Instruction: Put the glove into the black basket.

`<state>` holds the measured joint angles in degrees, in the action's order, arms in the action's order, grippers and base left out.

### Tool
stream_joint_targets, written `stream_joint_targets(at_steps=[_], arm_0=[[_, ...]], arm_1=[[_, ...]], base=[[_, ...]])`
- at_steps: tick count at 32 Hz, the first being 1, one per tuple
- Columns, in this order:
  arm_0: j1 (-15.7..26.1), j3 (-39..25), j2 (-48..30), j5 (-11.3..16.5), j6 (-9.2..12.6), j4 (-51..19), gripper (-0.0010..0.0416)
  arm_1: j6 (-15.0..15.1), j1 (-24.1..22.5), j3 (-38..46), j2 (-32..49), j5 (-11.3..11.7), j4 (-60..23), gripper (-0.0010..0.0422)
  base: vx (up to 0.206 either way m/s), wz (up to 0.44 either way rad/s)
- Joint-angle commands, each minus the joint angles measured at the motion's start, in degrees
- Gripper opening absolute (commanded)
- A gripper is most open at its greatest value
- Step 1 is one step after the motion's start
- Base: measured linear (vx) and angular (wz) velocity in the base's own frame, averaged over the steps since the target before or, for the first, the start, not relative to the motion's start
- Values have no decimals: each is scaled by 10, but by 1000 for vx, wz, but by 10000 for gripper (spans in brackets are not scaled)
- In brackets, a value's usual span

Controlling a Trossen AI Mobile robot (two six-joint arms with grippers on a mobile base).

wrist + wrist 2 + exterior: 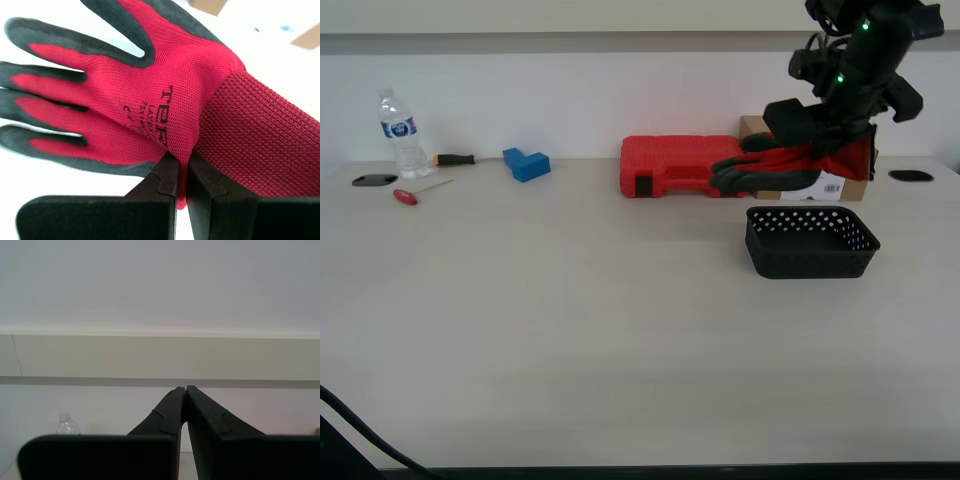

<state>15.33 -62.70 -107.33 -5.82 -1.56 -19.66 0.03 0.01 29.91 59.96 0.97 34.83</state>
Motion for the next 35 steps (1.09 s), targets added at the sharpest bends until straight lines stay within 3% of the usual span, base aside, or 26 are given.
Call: stream_joint_targets(at_steps=[1,4,6,12,22,24,26,31,35], arm_0=[[-25,17,-2,6,-2,32,-1],[-47,39,-2,8,-4,64,-1],[-65,49,-28,24,-14,86,-1],[-73,45,-111,44,-15,172,-1],[-83,35,-133,47,1,166,16],[-86,35,-133,49,1,166,56],[-87,35,-133,49,0,166,150],[-87,35,-132,47,-19,169,219],[-87,35,-132,47,-19,170,228]], arm_1=[[0,0,1,0,0,3,0],[0,0,1,0,0,2,0],[0,0,0,0,0,2,0],[0,0,1,0,0,2,0],[0,0,1,0,0,0,0],[0,0,1,0,0,0,0],[0,0,1,0,0,0,0],[0,0,1,0,0,0,0],[0,0,1,0,0,0,0]], base=[[0,0],[0,0],[0,0],[0,0],[0,0],[0,0],[0,0],[0,0],[0,0]])
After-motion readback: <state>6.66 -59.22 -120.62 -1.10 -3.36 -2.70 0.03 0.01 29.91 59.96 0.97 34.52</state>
